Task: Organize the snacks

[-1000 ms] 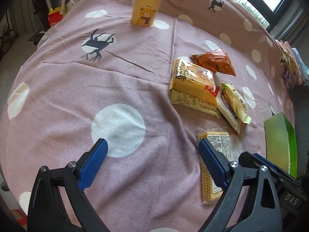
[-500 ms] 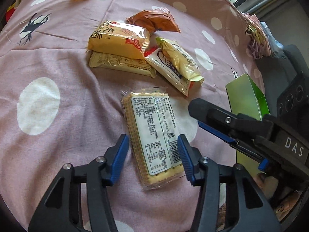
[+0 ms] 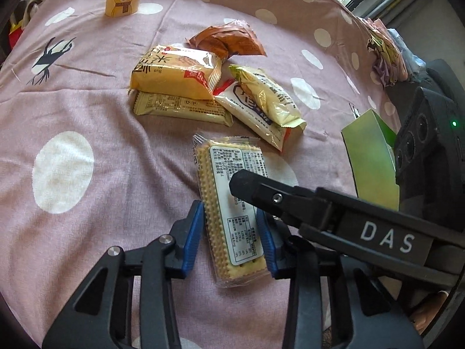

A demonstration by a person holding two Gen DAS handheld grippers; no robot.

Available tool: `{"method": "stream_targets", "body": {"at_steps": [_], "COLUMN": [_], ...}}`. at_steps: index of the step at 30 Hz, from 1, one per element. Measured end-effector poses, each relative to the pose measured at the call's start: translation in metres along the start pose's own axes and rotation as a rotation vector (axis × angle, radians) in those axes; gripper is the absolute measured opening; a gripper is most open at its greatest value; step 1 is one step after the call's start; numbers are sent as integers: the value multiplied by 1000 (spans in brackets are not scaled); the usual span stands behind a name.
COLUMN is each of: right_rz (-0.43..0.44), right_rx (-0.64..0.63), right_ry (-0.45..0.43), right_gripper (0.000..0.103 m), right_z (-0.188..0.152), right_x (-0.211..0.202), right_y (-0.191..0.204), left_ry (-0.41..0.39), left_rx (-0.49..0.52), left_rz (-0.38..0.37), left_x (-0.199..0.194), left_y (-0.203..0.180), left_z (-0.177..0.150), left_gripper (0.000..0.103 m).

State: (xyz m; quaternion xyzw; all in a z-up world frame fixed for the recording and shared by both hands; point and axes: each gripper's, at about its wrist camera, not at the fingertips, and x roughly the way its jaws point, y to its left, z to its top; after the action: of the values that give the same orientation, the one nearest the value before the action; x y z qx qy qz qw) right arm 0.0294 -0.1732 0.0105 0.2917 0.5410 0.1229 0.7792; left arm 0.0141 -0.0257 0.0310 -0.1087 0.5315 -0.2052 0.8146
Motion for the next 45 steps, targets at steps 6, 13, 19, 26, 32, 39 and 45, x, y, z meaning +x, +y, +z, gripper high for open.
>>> {"method": "stream_targets", "body": {"at_steps": [6,13,19,26,32,39,45], "right_rz": [17,59,71,82,73,70,65], "right_rx": [-31,-98,-131,-174,-196,-211,-224], "right_ry": [-80,-214,-288,-367,-400,-420,-441], "right_gripper": [46,46,46,46,46,46,46], "right_z": [-2,-7,-13,-20,-25,-28,-31], "right_x": [-23,-58,-76,-93,-100,-106,-115], "right_y": [4,21,33,47,54,57,57], "left_ry": [-115,-266,-331,-398,-416,-441,-471], "left_rx": [61,116,133,155,160,174,191], "left_rz": [-3,-12,-33,-61,-65,-64,-79], "left_x": [-20,-48,-61,-78,-84,-90,-97], "left_y": [-13,-26,-30,-34,-36,-41,-51], "left_z": [-1,-3,-5,-10,-11,-14,-19], "left_gripper": [33,34,34,34,34,34,34]}}
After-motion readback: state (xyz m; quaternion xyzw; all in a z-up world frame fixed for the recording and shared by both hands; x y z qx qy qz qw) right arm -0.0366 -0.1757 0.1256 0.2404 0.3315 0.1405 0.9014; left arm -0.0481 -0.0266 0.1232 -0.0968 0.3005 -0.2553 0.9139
